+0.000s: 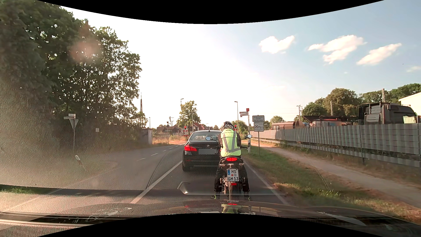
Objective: Follow the waypoints while adhering to traffic rules and regulations
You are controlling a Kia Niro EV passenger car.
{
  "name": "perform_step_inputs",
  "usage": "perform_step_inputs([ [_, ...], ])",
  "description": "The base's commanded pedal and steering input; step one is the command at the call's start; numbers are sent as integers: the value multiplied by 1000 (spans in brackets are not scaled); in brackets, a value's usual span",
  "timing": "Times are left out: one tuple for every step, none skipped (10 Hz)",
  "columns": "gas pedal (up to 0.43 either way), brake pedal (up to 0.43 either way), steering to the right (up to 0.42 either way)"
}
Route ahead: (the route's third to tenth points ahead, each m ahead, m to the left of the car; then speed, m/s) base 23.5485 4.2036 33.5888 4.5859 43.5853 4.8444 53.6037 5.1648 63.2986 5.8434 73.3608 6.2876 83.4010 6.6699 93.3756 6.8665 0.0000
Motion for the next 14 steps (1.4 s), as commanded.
perform_step_inputs([
  [0, 0, 6],
  [0, 0, 6],
  [0, 0, 6],
  [0, 0, 6],
  [0, 0, 6],
  [0, 0, 6],
  [0, 0, 6],
  [0, 0, 6],
  [0, 0, 6],
  [0, 0, 6],
  [0, 0, 6],
  [0, 0, 6],
  [0, 0, 6],
  [0, 0, 6],
])
